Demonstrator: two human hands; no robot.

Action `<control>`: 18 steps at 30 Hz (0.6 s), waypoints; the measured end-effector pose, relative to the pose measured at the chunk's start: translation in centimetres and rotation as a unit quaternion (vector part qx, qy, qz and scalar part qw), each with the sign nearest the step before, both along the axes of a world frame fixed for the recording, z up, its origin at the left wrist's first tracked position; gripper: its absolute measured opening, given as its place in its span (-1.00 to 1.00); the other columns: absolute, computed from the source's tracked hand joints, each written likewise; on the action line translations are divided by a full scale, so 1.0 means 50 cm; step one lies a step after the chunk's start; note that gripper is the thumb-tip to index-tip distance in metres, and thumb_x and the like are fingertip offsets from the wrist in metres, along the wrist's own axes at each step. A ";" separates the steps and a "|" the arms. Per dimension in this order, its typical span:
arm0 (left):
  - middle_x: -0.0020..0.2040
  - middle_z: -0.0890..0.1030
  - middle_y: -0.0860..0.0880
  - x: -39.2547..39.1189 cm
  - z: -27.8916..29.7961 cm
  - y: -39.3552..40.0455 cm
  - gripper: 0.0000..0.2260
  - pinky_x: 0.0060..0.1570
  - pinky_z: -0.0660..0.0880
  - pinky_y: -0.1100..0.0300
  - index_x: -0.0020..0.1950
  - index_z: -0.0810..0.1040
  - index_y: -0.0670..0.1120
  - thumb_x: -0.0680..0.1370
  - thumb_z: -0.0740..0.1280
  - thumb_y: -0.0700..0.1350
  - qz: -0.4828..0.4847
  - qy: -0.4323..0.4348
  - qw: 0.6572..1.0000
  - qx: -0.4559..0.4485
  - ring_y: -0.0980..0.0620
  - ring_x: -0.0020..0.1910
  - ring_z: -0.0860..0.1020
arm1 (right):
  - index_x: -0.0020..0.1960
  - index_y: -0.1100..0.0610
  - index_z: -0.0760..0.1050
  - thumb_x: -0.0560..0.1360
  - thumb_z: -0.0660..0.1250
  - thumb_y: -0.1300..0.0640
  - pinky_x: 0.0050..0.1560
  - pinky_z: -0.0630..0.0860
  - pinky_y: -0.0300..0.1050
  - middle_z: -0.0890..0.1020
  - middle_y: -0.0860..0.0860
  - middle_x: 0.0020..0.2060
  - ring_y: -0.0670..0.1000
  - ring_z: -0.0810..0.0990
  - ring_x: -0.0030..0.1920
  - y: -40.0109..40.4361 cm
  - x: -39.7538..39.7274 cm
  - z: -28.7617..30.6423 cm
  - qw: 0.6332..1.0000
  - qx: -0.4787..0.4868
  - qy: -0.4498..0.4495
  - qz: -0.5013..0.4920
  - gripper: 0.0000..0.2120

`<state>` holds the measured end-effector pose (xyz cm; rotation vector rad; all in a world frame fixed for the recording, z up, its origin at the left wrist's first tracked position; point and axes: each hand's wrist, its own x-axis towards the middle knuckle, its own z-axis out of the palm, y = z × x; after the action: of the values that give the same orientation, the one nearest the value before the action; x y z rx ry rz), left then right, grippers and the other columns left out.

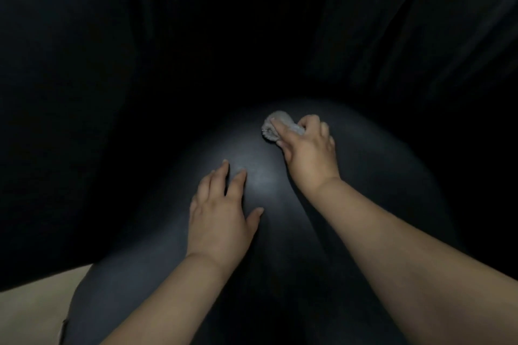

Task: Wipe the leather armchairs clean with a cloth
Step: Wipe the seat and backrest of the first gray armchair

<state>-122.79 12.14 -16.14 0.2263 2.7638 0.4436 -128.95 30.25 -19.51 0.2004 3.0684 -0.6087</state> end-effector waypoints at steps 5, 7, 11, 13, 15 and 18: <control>0.54 0.06 -0.02 -0.023 -0.005 0.079 -0.33 0.42 0.14 -0.01 0.52 0.14 0.08 0.48 0.28 0.23 -0.048 0.013 0.999 0.004 -0.03 0.47 0.04 | 0.38 -0.22 0.35 0.57 0.24 0.01 0.14 0.26 -0.08 0.36 0.07 0.12 0.10 0.31 0.11 0.084 0.014 -0.002 0.997 -0.004 -0.011 -0.072 -0.61; 0.54 0.06 -0.02 -0.029 -0.007 0.106 -0.32 0.42 0.14 0.00 0.52 0.14 0.08 0.48 0.28 0.24 -0.064 0.015 0.998 0.000 -0.03 0.47 0.03 | 0.39 -0.21 0.33 0.57 0.22 -0.01 0.14 0.25 -0.10 0.35 0.06 0.11 0.09 0.30 0.11 0.115 0.016 -0.003 0.994 -0.003 -0.018 -0.105 -0.60; 0.53 0.10 -0.03 -0.038 -0.009 0.153 -0.32 0.40 0.16 0.00 0.52 0.16 0.07 0.46 0.30 0.23 -0.088 0.018 0.996 -0.001 -0.05 0.47 0.07 | 0.42 -0.17 0.30 0.58 0.19 -0.03 0.13 0.27 -0.06 0.35 0.08 0.12 0.10 0.31 0.11 0.177 0.022 -0.001 0.983 0.011 -0.031 -0.179 -0.59; 0.53 0.11 -0.03 -0.040 -0.010 0.175 -0.31 0.40 0.17 0.00 0.51 0.16 0.07 0.46 0.30 0.23 -0.103 0.019 0.994 0.002 -0.04 0.46 0.08 | 0.43 -0.17 0.29 0.59 0.17 -0.04 0.13 0.29 -0.04 0.35 0.10 0.13 0.12 0.32 0.11 0.206 0.030 0.001 0.976 0.020 -0.044 -0.214 -0.59; 0.53 0.11 -0.02 -0.040 -0.012 0.196 -0.31 0.40 0.18 0.00 0.51 0.16 0.07 0.46 0.30 0.23 -0.119 0.020 0.993 0.002 -0.04 0.46 0.08 | 0.44 -0.15 0.27 0.59 0.15 -0.05 0.13 0.30 -0.02 0.35 0.11 0.14 0.13 0.32 0.13 0.222 0.044 0.001 0.969 0.029 -0.054 -0.237 -0.59; 0.53 0.13 -0.03 -0.038 -0.013 0.225 -0.31 0.40 0.18 -0.01 0.51 0.17 0.07 0.45 0.32 0.23 -0.139 0.023 0.990 -0.001 -0.05 0.45 0.10 | 0.46 -0.13 0.22 0.60 0.12 -0.05 0.12 0.31 0.00 0.35 0.11 0.15 0.13 0.33 0.12 0.236 0.073 -0.002 0.958 0.038 -0.062 -0.278 -0.57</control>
<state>-124.67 23.38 -16.79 0.6191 2.7189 0.3654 -125.30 42.05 -19.61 1.0802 2.8973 -0.4560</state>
